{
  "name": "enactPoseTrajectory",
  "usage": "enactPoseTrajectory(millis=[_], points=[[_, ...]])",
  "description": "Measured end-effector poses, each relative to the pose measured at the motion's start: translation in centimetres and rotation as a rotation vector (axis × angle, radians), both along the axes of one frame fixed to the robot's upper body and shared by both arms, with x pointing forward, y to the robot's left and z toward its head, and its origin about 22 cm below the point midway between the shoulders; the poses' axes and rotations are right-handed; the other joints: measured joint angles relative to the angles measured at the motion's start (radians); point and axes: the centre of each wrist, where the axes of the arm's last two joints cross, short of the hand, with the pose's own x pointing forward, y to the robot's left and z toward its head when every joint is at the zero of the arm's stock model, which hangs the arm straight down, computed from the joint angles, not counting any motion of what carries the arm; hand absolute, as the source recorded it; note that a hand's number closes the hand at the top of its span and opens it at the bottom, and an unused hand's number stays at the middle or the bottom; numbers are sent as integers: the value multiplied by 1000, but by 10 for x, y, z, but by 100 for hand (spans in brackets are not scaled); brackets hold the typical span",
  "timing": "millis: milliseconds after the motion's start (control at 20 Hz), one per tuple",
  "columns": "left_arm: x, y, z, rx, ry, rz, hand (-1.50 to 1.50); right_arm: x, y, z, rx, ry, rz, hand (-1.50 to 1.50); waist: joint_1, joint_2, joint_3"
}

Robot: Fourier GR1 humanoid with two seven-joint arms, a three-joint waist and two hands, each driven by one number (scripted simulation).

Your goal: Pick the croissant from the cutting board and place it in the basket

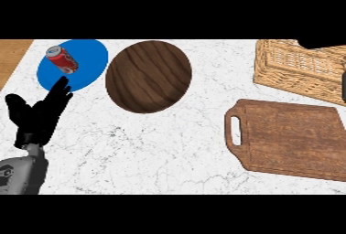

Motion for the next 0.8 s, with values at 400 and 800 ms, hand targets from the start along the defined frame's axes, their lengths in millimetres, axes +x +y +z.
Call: enactPoseTrajectory(millis=[400,800], points=[[-3,-6,0,-2,-6,-7,0,19,-35,-39,54,-28,-51,-150,6,1,0],[3,1,3,-5,-4,-3,0,37,-65,-64,105,-26,-135,-150,9,3,0]])
